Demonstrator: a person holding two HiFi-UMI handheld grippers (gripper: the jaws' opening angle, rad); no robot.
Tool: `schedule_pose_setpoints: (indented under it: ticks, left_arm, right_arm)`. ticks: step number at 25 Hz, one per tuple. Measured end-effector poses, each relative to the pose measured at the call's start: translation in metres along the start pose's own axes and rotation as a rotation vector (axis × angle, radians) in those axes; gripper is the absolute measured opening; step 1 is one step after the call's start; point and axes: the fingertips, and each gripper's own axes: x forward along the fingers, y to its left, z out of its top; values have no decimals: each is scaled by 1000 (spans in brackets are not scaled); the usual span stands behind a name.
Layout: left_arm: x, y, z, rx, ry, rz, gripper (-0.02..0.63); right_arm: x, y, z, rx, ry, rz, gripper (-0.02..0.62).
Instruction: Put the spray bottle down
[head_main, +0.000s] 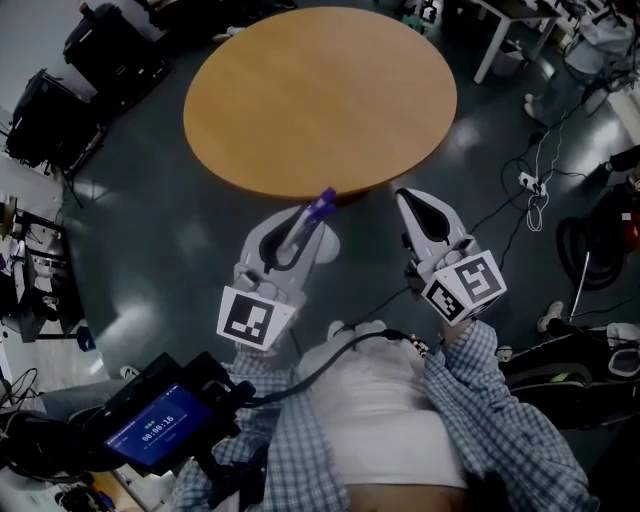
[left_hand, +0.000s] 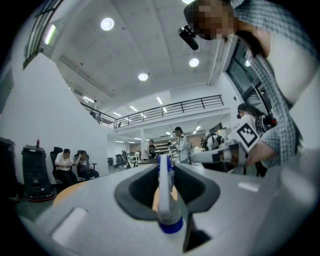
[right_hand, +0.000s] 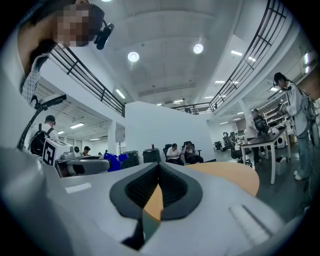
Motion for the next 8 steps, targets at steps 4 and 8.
schedule_pose_setpoints:
  ticks: [4, 8]
  left_arm:
    - [-1, 0, -1, -2, -2, -2, 94]
    - [-1, -1, -2, -3, -1, -3, 94]
  right_arm:
    - [0, 1, -1, 1, 0, 0, -6]
    - [-1, 2, -2, 0, 5, 1, -6]
